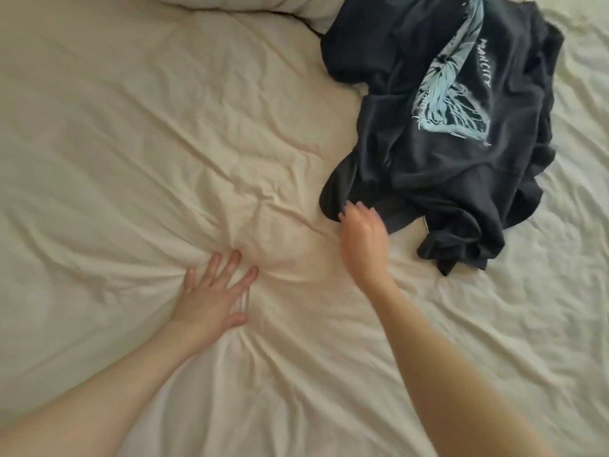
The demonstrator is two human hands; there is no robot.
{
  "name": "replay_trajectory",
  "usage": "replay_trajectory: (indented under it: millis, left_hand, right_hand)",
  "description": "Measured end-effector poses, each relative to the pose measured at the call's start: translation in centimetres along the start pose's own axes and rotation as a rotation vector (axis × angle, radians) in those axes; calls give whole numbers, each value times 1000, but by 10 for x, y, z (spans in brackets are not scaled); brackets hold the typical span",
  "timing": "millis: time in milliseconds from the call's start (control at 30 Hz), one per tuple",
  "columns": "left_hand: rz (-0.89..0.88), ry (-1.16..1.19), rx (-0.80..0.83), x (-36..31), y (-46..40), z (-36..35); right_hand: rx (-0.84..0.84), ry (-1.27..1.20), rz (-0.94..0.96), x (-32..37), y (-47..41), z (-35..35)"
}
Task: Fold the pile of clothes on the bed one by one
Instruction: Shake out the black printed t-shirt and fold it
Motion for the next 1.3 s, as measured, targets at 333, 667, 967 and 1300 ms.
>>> replay_trajectory:
  millis: [333,667,967,1300]
  left_hand:
    - [44,725,-88,-17,29,47]
    - [30,1181,-56,-53,127,113]
    - [-177,1262,-341,-52,248,222]
    - [-492,1011,-711,-51,378,376]
  right_hand:
    - [-165,-285,-130,45,127,45]
    - [69,-227,330,148,195,116]
    - [-61,-629,-150,124,197,222]
    - [-106,-555,-269,119,139,322]
Point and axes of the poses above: each hand's wrist, its own y-axis away from the middle knuckle, its own z-axis out of the back of the hand, x = y × z, the point moved 8 cm from there along -y, towards the middle knuckle
